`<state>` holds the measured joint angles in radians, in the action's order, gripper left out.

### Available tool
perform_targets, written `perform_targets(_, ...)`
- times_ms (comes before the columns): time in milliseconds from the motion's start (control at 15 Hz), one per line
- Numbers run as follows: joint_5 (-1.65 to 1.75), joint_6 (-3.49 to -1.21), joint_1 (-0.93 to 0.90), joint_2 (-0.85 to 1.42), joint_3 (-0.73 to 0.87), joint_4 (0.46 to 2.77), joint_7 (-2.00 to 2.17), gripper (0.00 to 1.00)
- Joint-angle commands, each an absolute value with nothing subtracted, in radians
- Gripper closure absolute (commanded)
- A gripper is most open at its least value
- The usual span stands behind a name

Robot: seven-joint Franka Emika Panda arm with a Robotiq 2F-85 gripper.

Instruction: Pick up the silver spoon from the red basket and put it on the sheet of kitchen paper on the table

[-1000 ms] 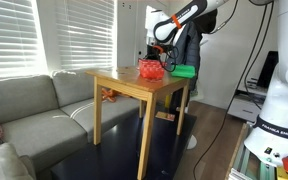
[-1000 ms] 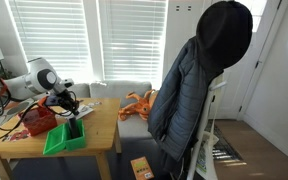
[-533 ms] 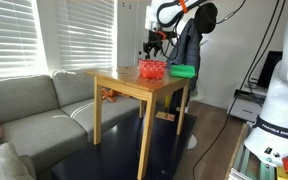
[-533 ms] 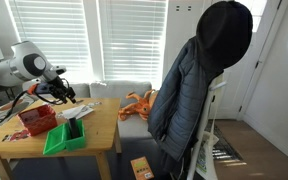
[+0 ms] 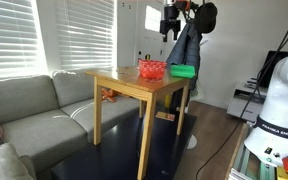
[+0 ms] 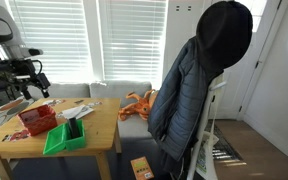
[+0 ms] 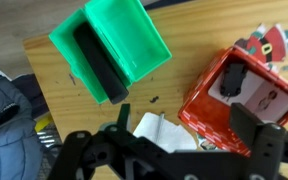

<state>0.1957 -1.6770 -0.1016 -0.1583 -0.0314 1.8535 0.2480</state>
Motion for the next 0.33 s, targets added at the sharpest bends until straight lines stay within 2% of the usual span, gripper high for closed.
perform_targets(0, 0.128, -1.557, -0.093, -0.244, -0.050, 1.867, 0.125, 0.00)
perform_targets(267, 0.149, -1.573, -0.080, -0.231, -0.065, 1.852, 0.147, 0.00)
